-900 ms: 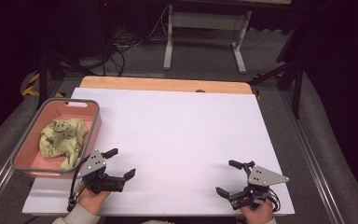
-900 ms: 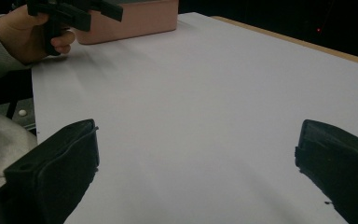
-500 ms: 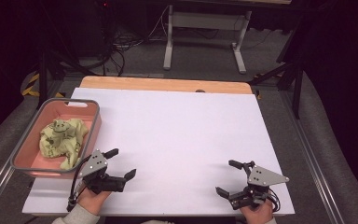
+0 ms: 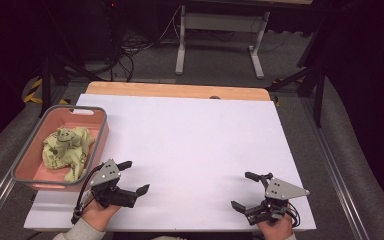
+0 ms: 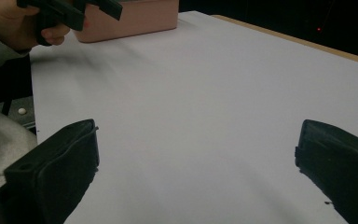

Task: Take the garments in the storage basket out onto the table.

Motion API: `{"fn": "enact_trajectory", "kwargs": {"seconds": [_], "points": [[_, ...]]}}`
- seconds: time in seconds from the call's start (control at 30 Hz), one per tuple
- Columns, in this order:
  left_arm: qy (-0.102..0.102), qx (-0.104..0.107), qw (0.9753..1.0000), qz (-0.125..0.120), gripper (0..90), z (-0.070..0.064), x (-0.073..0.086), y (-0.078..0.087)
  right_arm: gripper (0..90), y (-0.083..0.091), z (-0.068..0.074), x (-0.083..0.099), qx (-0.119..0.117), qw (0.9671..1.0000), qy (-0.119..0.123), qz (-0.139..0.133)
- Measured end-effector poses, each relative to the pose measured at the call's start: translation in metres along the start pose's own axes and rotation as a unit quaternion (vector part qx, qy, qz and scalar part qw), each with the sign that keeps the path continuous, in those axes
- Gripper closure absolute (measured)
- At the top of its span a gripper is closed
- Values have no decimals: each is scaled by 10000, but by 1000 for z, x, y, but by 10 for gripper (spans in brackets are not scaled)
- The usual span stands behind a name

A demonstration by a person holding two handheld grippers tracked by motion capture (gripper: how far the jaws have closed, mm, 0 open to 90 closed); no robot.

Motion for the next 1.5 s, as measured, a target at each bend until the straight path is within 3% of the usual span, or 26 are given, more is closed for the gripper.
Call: {"fn": "enact_trajectory", "kwargs": {"seconds": [0.5,0.57,1.07,1.33,1.4,1.47,1.5], "points": [[44,-21,10000,5,39,3,-17,25,3,-2,0,1,-41,10000,12,42],[-8,-76,10000,-9,40,4,-20,30,3,-2,0,1,-41,10000,5,50],[127,-321,9993,-115,53,15,-25,54,3,-3,-1,2,-92,9999,-59,47],[172,-560,9982,-135,53,21,-26,66,3,-3,-1,2,-97,9999,-64,43],[125,-661,9977,-109,53,23,-27,69,3,-3,-1,3,-80,9999,-63,53],[74,-953,9954,-72,55,26,-27,74,3,-3,-1,2,-72,9999,-60,48],[74,-953,9954,-72,55,26,-27,74,3,-3,-1,2,-72,9999,-60,48]]}}
Point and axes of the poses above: each handheld gripper's, and its own axes: y roughly backward along the jaws, x roughly out of its underside, z roughly to its left, the point moved 4 cm from there along -y, roughly forward along the jaws, and after that the axes turned 2 degrees about -z, right-handed, at the moved point
